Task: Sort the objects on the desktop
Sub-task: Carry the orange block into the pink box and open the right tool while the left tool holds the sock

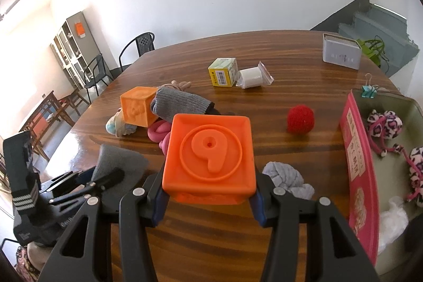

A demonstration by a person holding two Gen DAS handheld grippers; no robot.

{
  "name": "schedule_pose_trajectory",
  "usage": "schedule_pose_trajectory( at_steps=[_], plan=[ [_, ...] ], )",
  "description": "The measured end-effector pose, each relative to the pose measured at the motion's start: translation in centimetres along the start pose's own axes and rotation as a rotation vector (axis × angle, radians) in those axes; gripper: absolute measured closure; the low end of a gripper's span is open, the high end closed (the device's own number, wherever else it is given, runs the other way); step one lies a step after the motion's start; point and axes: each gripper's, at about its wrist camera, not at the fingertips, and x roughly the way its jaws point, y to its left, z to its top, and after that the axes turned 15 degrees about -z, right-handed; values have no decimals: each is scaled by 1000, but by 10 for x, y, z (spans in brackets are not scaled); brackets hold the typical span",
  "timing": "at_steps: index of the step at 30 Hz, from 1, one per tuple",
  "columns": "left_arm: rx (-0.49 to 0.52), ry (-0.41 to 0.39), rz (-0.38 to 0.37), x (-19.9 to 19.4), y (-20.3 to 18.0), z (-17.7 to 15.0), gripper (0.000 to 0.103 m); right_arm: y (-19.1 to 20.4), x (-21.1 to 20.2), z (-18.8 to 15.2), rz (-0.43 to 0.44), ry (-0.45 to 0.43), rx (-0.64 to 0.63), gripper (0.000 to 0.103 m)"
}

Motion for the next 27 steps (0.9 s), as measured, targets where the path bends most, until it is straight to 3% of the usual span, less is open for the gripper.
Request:
schedule_pose_trajectory(
  at_steps=[15,21,27],
  plan=[
    [-3,-90,-20,-23,-2,2,66,-24,-26,4,4,-80,86,48],
    [-34,-88,-45,-20,-10,2,66,-66,-47,4,-40,-132,199,48],
    [-14,-84,-91,-16,-36,-1,66,-120,-59,-5,-138,-134,302,48]
  ],
)
